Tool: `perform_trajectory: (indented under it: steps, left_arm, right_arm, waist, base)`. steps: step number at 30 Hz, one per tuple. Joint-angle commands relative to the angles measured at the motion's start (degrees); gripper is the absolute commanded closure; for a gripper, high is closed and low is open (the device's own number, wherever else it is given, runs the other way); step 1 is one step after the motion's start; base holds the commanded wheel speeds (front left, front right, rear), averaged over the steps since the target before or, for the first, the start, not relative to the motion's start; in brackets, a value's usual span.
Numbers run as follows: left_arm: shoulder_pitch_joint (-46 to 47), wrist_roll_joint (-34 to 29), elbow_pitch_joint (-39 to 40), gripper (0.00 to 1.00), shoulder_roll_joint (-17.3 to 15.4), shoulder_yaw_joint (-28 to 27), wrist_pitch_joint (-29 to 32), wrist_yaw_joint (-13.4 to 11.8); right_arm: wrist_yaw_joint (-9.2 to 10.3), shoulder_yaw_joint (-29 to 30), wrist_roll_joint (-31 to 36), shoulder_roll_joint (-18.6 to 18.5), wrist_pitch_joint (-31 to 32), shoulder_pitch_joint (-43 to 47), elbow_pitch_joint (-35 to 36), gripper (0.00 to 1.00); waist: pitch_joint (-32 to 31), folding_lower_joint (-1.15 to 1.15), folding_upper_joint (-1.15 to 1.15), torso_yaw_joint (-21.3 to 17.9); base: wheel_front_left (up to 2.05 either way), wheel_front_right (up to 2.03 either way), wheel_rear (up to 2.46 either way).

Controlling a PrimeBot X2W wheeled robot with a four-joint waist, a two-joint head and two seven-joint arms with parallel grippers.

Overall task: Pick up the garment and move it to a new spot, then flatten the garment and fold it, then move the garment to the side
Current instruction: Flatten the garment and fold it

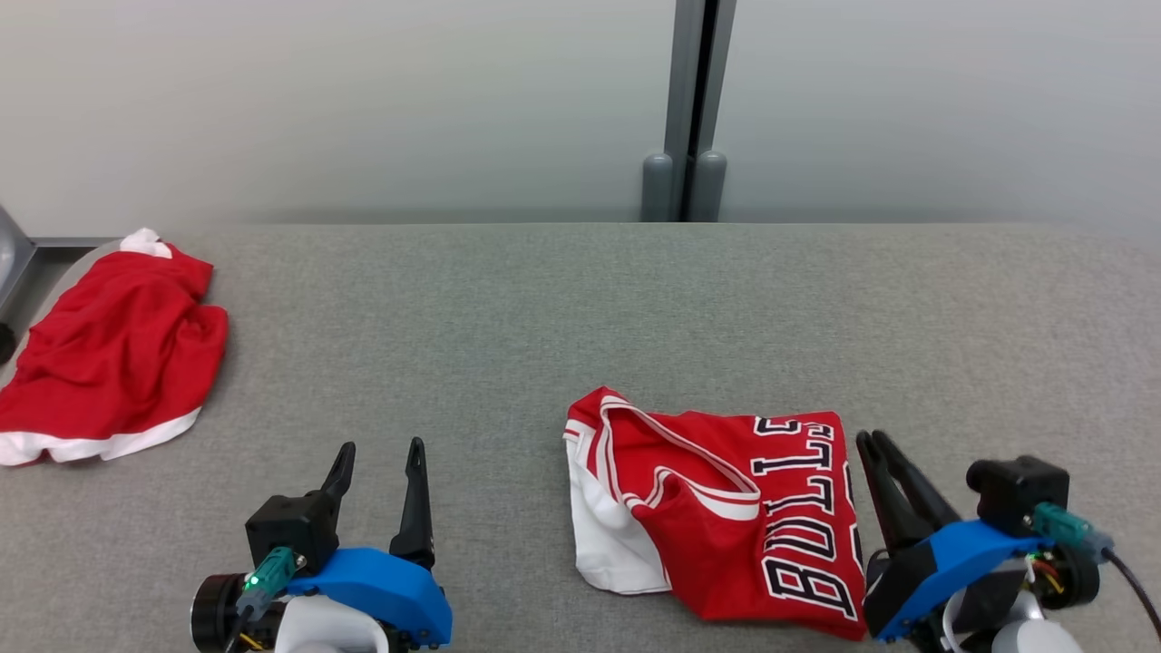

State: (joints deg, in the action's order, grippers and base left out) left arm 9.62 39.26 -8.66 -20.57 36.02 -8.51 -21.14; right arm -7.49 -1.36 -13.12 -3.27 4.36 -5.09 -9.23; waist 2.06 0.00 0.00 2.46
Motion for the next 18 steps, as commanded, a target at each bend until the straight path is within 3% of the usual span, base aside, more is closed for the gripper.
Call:
perform_trajectory:
  steps: [1, 12, 18]
  left_arm:
    - [0.81, -0.19, -0.09, 0.0, -0.15, -0.19, -0.37, 0.05]
    - [1.39, -0.19, 0.93, 0.0, -0.41, -0.77, -1.16, -0.57]
    - [0.93, 0.12, 1.26, 0.0, -0.78, -1.21, -1.41, -0.92]
  right_arm:
    - [-0.01, 0.02, -0.11, 0.34, -0.77, 1.2, -1.2, 1.0]
    - [-0.01, -3.75, -3.03, 0.34, -4.56, -0.78, -12.04, 1.0]
    - [-0.01, -9.46, -5.54, 0.35, -6.63, -3.92, -18.39, 1.0]
  waist:
    - [0.17, 0.0, 0.0, 0.54]
    - [0.66, 0.0, 0.0, 5.76]
    - [1.03, 0.0, 0.0, 8.79]
  base:
    - [0.0, 0.0, 0.0]
    - [0.0, 0.0, 0.0]
    - [0.0, 0.0, 0.0]
